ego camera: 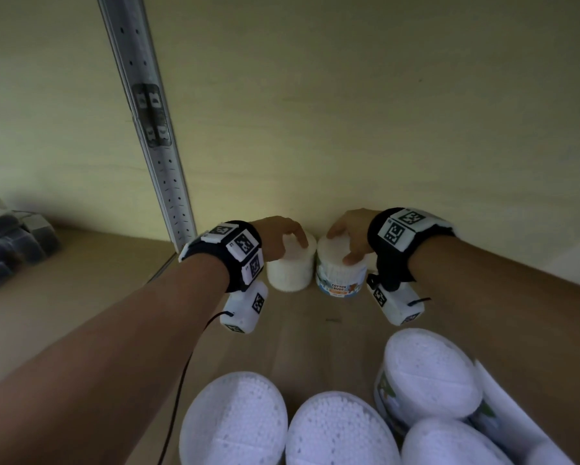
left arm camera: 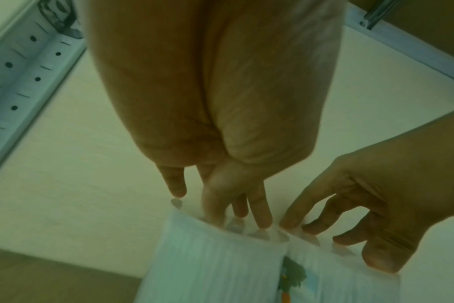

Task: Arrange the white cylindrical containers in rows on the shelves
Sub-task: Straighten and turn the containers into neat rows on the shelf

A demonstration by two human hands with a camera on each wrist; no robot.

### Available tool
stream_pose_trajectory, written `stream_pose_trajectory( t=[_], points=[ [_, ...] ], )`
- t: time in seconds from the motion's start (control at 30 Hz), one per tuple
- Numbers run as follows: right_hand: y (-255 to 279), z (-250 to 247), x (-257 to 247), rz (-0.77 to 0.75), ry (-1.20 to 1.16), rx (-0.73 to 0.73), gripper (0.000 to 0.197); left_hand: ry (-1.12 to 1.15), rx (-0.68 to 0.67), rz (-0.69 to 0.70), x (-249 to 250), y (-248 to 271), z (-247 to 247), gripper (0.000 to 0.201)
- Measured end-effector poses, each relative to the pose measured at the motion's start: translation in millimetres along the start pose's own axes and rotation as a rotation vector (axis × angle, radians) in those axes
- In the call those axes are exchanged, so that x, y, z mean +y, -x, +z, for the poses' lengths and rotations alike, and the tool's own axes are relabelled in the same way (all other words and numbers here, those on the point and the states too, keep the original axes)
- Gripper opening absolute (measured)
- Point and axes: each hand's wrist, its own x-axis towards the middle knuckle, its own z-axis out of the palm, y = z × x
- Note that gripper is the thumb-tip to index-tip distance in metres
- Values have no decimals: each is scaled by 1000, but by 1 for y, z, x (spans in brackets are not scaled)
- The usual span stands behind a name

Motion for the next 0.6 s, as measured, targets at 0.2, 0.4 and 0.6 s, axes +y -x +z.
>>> stream_pose_trajectory(
  t=[0.2, 0.4, 0.6],
  points=[
    [1, 0, -1, 0, 5, -4, 66, 104, 249, -69, 5, -9, 10, 34],
    [1, 1, -1, -23, 34, 26, 66, -85, 217, -222, 8, -17, 19, 61],
    [1, 2, 1, -40, 9, 47, 63, -76, 166, -168, 6, -19, 18, 60]
  ],
)
